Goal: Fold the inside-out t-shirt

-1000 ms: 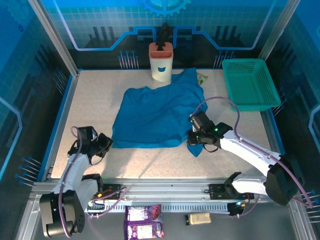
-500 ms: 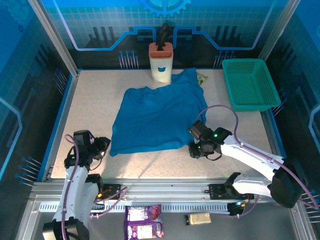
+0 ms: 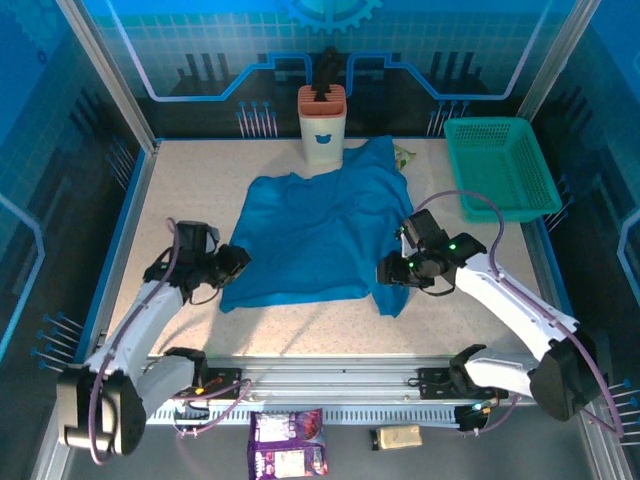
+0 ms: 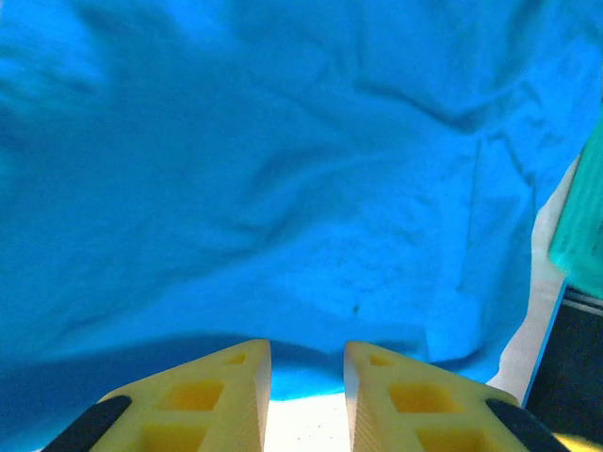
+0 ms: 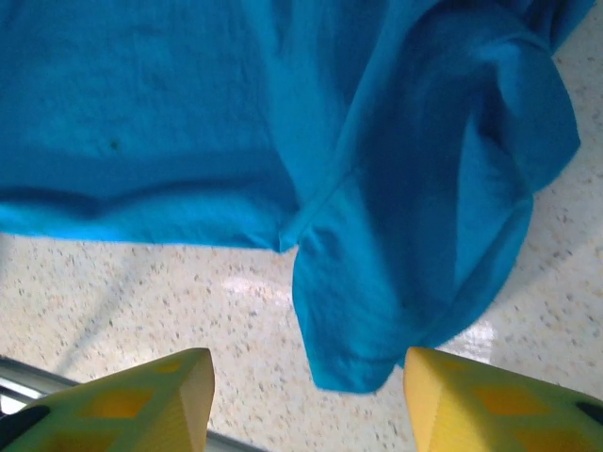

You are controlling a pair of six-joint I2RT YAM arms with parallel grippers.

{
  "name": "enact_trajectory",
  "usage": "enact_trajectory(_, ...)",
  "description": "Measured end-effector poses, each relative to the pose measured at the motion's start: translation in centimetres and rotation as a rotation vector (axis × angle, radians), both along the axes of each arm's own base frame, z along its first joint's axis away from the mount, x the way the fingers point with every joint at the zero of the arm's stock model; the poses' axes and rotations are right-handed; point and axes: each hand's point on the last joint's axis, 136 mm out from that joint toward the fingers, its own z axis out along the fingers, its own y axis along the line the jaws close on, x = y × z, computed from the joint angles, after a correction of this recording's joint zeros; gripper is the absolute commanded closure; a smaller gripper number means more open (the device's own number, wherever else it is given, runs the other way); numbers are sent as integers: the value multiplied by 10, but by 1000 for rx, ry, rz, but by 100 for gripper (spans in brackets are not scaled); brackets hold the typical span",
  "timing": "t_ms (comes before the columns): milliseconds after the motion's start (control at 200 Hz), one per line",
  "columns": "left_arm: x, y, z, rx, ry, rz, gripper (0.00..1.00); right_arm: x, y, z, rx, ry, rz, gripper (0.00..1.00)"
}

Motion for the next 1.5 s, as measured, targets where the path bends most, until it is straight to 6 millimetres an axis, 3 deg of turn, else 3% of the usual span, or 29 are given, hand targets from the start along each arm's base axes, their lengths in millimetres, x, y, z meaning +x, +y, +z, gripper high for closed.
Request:
enact_trajectory(80, 6, -6, -15, 7, 45, -24, 73, 3, -9, -14, 2, 17, -37, 42)
enact_trajectory(170, 8, -5, -35, 29, 99, -36, 72, 2, -32, -35, -4, 51, -120, 39)
enact_trajectory(290, 8, 3, -50, 47, 139, -23, 72, 4, -57, -56, 100, 74, -255, 23)
enact_trajectory(305, 8, 7, -52, 49, 138, -16, 72, 4, -57, -58, 121, 78, -271, 17)
enact_trajectory(370, 7, 20, -59, 50, 148, 26, 73, 5, -55, -63, 203, 83, -293, 10)
enact_trajectory(505, -5, 48, -79, 63, 196, 109, 72, 21, -33, -52, 363, 51, -245, 9)
enact_trajectory(625, -12, 59, -87, 66, 219, 146, 72, 35, -17, -46, 470, 33, -209, 10)
enact_trajectory(861, -9, 68, -81, 69, 190, 165, 72, 35, -20, -76, 424, 130, -241, 7)
enact_trajectory(1066, -2, 58, -57, 41, 109, 134, 72, 25, -48, -86, 217, 142, -292, 0)
enact_trajectory(1211, 3, 30, -36, 23, 47, 53, 72, 6, -65, -80, 36, 149, -295, 0)
enact_trajectory(1356, 0, -1, -44, 1, 78, -20, 72, 11, -78, -56, -38, 96, -301, 1)
enact_trajectory(1501, 0, -12, -71, -2, 163, -42, 72, 41, -80, -24, 27, -1, -289, 5)
